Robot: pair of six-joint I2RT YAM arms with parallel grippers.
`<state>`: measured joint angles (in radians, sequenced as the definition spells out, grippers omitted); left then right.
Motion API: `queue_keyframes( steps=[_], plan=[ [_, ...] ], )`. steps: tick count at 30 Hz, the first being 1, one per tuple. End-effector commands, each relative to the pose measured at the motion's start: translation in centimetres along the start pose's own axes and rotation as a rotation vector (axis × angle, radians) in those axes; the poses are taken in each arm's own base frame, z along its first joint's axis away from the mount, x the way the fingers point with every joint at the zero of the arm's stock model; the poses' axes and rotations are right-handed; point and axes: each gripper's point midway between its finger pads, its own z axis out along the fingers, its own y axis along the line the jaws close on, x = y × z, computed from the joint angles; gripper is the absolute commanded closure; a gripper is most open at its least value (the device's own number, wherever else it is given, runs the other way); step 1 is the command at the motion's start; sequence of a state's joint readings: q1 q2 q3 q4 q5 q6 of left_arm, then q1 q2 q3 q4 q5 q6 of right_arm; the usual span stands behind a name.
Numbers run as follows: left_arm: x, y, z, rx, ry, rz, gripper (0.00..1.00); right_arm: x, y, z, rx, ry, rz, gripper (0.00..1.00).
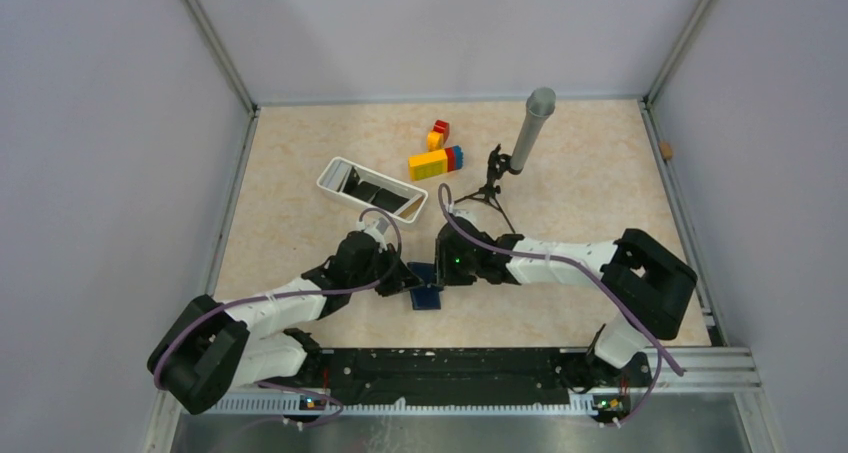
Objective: Put the credit cards into the card holder
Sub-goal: Close the card holder at the center of the board.
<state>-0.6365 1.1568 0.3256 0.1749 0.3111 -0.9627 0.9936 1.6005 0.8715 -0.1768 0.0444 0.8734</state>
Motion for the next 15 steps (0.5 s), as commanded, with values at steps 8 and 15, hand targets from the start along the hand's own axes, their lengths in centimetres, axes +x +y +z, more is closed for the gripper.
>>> queue_keyframes(
  steps=[8,15],
  plan=[
    [-0.83,-1.08,0.06,0.017,-0.021,0.038,1.0,-0.43,0.61,-0.39,0.062,-0.022,-0.072,0.78],
    [-0.73,-1.13,0.2,0.019,-0.011,0.039,1.0,-0.53,0.49,-0.6,0.067,-0.032,-0.068,0.93]
  ],
)
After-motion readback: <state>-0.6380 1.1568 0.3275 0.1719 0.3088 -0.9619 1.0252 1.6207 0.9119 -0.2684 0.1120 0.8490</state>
